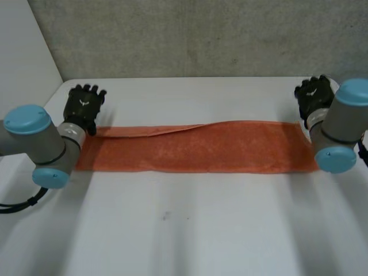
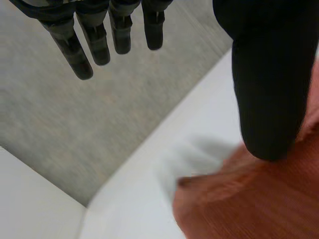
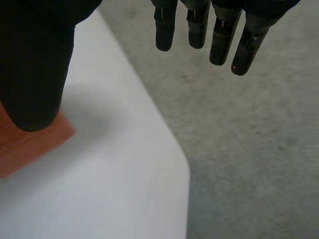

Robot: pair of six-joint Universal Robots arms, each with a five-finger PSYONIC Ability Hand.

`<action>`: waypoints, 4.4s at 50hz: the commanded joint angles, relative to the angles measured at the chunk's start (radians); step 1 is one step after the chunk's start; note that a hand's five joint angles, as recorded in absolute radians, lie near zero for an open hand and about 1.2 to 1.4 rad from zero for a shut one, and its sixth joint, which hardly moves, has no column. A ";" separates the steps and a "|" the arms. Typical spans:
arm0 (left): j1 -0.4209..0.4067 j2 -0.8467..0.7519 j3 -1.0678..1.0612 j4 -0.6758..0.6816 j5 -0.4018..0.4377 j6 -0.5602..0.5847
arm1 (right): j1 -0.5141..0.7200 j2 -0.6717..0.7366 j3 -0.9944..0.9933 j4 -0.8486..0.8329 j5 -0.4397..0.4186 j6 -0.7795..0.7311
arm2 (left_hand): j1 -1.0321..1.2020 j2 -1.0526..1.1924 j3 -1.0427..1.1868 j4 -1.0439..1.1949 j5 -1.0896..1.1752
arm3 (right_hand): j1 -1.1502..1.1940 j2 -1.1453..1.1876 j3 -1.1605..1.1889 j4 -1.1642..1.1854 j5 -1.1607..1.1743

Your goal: Fold the laundry

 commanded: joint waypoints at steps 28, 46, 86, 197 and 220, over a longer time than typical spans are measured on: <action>-0.029 0.456 -0.526 -0.164 -0.013 -0.166 | -0.140 -0.442 0.549 0.264 -0.291 0.214 | 0.026 0.037 0.032 0.035 0.015 | 0.302 0.295 0.302 0.279 0.266; -0.019 0.466 -0.581 -0.149 -0.016 -0.334 | -0.161 -0.277 0.557 0.110 -0.300 0.203 | -0.001 0.011 0.006 0.008 -0.012 | 0.446 0.439 0.446 0.423 0.410; -0.033 0.482 -0.609 -0.132 -0.019 -0.334 | 0.120 -0.344 0.318 -0.169 -0.240 0.091 | -0.015 -0.004 -0.009 -0.007 -0.027 | 1.182 1.175 1.182 1.159 1.146; -0.421 0.220 -0.155 -0.181 -0.117 -0.509 | 0.385 -0.160 0.160 0.193 -0.176 0.740 | -0.015 -0.004 -0.009 -0.007 -0.027 | -0.040 -0.047 -0.040 -0.063 -0.076; -0.374 0.235 -0.211 -0.316 -0.163 -0.346 | 0.342 -0.114 0.101 0.245 -0.185 0.677 | -0.039 -0.027 -0.032 -0.030 -0.050 | -0.040 -0.047 -0.040 -0.063 -0.076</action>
